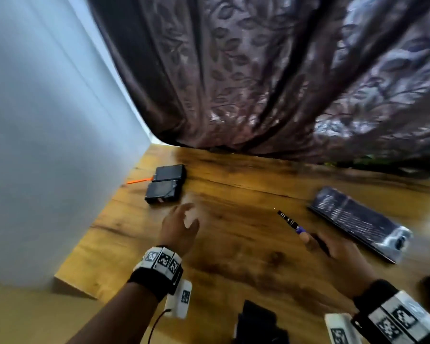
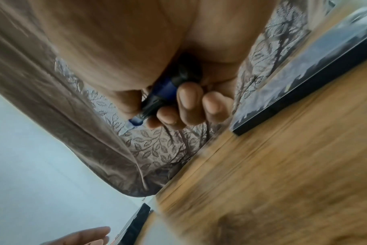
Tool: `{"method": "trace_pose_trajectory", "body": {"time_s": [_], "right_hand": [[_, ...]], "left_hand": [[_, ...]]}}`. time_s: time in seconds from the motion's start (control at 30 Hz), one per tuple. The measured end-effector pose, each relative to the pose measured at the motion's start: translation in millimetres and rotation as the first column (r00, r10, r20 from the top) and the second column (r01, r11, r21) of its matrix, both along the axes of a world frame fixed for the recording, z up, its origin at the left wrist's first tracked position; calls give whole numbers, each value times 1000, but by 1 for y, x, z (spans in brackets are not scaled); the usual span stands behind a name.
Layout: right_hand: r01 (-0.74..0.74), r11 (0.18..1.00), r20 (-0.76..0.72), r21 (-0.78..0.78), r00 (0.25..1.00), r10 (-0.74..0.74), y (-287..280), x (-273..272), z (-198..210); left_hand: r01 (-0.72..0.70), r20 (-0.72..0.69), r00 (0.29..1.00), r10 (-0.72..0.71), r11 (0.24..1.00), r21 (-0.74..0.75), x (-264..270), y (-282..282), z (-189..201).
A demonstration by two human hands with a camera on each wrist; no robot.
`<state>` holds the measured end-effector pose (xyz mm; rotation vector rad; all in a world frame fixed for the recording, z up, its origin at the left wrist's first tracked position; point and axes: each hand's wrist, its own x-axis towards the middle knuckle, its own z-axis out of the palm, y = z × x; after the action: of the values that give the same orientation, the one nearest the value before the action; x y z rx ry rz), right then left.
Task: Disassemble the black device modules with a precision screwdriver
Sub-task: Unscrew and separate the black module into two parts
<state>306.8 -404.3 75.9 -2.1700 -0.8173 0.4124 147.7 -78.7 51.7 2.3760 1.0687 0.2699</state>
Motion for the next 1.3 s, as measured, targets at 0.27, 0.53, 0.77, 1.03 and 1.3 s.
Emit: {"method": "trace_pose_trajectory", "body": {"time_s": [0.27,0.53,0.77,1.03,1.3], "right_hand": [[101,989,13,-105,995,-101,95,-30,10],[252,964,32,-90,968,-250,106,-54,6],[341,938,80,-53,938,-337,71,-61,5],[342,939,54,-23,939,-340,18,-49,-2],[356,933,-20,-49,934,-357,-61,-43,-2]], "left_hand": [[-347,-140,932,335,935,-77,3,123,-16],[-338,-237,921,309,937,-92,30,141,-37],[-339,-193,930,313,934,-115,24,121,-39],[-177,-261,957,129,970,-169,22,47,-32],[102,-298,939,-172,967,-235,38,-70,-21]]}}
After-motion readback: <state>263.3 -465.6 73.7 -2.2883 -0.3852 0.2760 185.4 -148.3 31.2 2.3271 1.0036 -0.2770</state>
